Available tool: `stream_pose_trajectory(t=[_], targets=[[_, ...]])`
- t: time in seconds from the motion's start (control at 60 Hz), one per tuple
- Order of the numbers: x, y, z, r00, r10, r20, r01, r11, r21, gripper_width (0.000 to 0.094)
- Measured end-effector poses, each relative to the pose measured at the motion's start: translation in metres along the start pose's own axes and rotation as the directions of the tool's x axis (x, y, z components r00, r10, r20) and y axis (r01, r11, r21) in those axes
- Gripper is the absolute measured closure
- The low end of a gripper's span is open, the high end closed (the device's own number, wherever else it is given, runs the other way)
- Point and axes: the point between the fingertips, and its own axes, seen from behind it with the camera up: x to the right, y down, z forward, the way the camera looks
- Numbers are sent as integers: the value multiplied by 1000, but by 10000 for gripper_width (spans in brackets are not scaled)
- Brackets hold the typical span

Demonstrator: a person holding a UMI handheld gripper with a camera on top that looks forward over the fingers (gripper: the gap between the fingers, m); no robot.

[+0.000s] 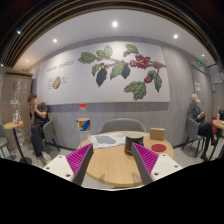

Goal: Pour water

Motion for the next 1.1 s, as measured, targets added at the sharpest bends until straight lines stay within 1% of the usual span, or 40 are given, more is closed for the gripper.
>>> stream_pose_trajectory(t=[0.067,0.083,0.1,0.15,0.2,0.217,0.233,0.25,0.3,0.4,0.533,0.65,0.667,0.683,0.7,0.717,0.733,0.75,0.817,0.9,1.017,1.05,1.1], targets=[[-38,-4,36,1000,1,23,-1,1000,11,108],[-30,-3,26,999,1,42,-1,1000,8,108],[-36,-4,33,999,4,49,-4,1000,8,108],[-68,-7,70,998,13,60,-13,1000,8,108],[-91,-12,94,996,14,88,-16,1000,17,108],[-90,-15,92,995,14,100,-15,1000,14,107],[-105,-15,109,995,15,101,-17,1000,22,108],[-104,-17,107,993,12,114,-14,1000,21,108],[-124,-19,135,992,11,129,-16,999,37,107],[-141,-24,178,995,1,98,-5,999,40,115],[-141,-34,217,999,-8,39,5,998,57,112],[-145,-35,249,999,-23,22,22,998,50,116],[-146,-35,252,999,-27,21,26,998,50,136],[-147,-35,254,999,-32,23,31,998,47,177],[-148,-33,256,999,-40,25,38,998,43,259],[-148,-33,258,999,-49,22,48,998,42,392],[-150,-31,259,998,-56,26,55,998,39,433],[-151,-32,258,998,-55,27,53,998,46,437],[-147,-32,261,999,-46,8,45,998,52,536],[-142,-32,262,1000,-26,14,25,998,56,607],[-137,-33,257,999,16,36,-18,998,65,621],[-134,-33,258,998,42,35,-44,997,65,620],[-132,-35,258,991,122,62,-126,990,68,620]])
